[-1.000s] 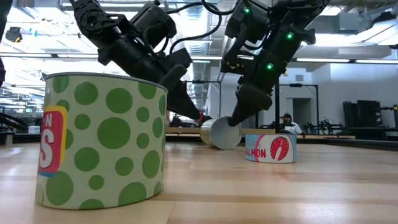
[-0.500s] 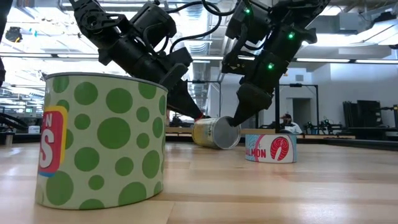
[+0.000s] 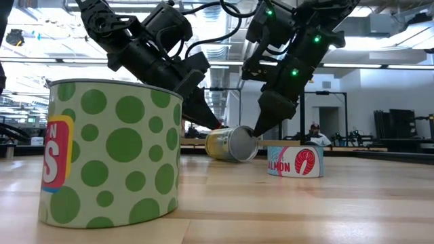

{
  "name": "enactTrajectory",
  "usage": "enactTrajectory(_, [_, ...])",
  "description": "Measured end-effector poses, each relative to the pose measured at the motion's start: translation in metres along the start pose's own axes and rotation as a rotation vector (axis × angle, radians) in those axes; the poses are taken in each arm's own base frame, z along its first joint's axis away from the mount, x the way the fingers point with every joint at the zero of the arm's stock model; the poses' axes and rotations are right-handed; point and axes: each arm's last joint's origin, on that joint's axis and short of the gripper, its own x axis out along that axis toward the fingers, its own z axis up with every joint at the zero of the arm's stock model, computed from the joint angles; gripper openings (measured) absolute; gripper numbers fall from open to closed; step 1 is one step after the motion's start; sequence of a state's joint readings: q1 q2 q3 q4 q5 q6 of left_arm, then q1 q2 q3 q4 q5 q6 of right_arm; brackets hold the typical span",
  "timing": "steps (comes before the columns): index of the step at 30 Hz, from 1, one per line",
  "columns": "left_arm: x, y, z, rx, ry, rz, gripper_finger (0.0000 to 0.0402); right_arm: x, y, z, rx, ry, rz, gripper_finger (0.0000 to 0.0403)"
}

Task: Pick and place cans onto a shelf
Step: Put the canned carrots on the shelf

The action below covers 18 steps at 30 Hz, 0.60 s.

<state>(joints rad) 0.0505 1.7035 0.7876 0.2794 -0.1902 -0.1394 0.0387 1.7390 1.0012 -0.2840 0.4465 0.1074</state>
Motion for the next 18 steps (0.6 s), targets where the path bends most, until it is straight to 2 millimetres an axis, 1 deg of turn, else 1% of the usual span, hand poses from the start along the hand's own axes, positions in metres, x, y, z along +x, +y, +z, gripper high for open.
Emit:
enactTrajectory(4, [0.0000,0.0000,0.0000,0.000,0.000,0.000,0.0096,0.0000,0.0000,0.0000,0.000,0.000,0.000,0.0042])
enactTrajectory(10, [0.0001,0.0000,0.0001,-0.004,0.000,0.000,0.0096,0.0000,0.0000,0.0000,-0.001,0.000,0.000,0.0010])
enactTrajectory(18, [0.0001,0.0000,0.0002,-0.005,0.000,0.000,0.0096,0.0000,0.0000,0.0000,-0.002,0.000,0.000,0.0006])
